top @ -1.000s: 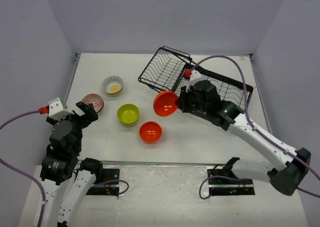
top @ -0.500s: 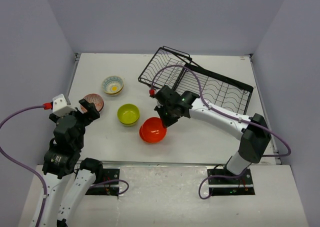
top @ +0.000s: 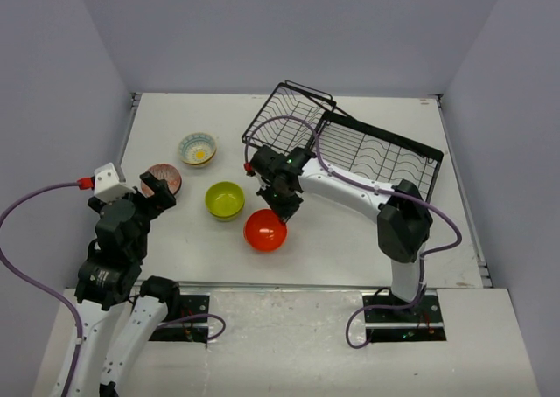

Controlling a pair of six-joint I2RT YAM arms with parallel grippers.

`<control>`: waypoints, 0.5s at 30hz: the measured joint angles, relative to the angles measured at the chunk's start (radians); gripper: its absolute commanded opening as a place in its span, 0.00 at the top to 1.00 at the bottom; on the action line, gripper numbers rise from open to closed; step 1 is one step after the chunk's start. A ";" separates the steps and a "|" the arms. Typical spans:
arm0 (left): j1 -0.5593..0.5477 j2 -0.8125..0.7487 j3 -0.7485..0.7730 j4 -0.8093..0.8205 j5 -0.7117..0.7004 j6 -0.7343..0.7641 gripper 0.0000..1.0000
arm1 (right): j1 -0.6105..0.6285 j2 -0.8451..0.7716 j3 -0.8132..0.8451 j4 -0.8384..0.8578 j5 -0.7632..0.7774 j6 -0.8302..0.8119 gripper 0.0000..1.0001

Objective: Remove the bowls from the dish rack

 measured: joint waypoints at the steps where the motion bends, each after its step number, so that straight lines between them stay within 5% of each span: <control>1: 0.000 0.002 0.000 0.000 0.002 0.000 0.00 | 0.000 0.010 0.013 -0.008 0.000 -0.004 1.00; 9: 0.000 0.003 0.000 0.002 0.014 0.001 0.00 | 0.000 0.116 0.088 -0.035 0.002 -0.023 1.00; 15: 0.000 0.003 0.000 0.002 0.021 0.001 0.00 | 0.000 0.144 0.107 -0.053 0.005 -0.024 0.90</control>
